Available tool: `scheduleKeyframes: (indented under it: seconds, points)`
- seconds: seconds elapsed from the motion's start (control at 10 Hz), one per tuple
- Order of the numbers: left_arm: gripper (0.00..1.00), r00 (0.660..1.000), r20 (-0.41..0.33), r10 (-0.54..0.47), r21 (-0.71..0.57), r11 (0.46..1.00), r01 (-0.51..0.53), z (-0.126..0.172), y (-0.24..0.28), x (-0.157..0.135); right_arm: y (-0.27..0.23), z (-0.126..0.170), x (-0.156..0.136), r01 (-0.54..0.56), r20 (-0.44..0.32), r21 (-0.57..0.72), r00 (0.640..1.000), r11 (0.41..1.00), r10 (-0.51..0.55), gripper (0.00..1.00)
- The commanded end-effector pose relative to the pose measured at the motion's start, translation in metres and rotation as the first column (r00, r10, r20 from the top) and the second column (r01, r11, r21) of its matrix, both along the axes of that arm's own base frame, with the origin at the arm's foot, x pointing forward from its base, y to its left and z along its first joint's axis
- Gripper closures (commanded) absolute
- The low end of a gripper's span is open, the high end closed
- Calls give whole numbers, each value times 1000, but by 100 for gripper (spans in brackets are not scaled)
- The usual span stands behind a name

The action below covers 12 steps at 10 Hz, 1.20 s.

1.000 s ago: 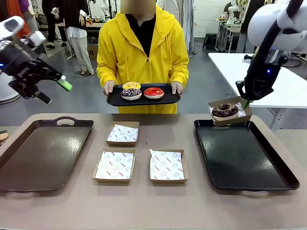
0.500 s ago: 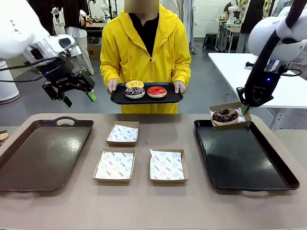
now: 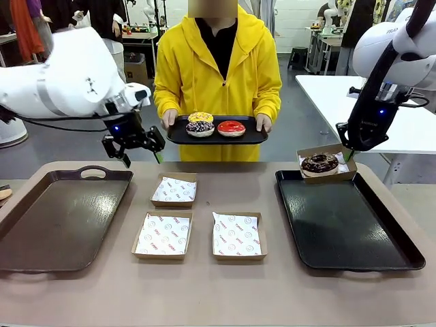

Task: Individually package the donuts and arrange them on the tray.
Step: Place the picked Paper togo box on the Handle tray while simultaneously picking up another Paper togo box from the table with the other hand.

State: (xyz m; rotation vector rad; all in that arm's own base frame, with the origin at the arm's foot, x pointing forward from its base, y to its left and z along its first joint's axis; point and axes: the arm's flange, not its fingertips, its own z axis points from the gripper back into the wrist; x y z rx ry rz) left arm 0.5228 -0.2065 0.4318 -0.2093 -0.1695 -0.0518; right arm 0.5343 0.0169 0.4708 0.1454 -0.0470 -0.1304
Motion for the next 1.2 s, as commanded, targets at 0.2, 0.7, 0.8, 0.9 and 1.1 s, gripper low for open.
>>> scheduleKeyframes:
  seconds: [0.2, 0.7, 0.8, 0.9, 1.1]
  points:
    - [0, 999, -10, 31, 57, 998, -30, -31, -13, 23, 0, 3, 0, -5, -3, -7, 1000, 1000, 5, 99]
    - [0, 999, -36, -7, 31, 999, 8, -40, -6, 20, 0, 3, 0, -5, -3, -7, 1000, 1000, 5, 99]
    - [0, 999, -36, -7, 31, 999, 8, -40, -6, 20, 0, 3, 0, -5, -3, -7, 1000, 1000, 5, 99]
    - [0, 999, -36, -7, 31, 999, 8, -40, -6, 20, 0, 3, 0, -5, -3, -7, 1000, 1000, 5, 99]
    - [0, 999, -36, -7, 31, 999, 8, -40, -6, 20, 0, 3, 0, -5, -3, -7, 1000, 1000, 5, 99]
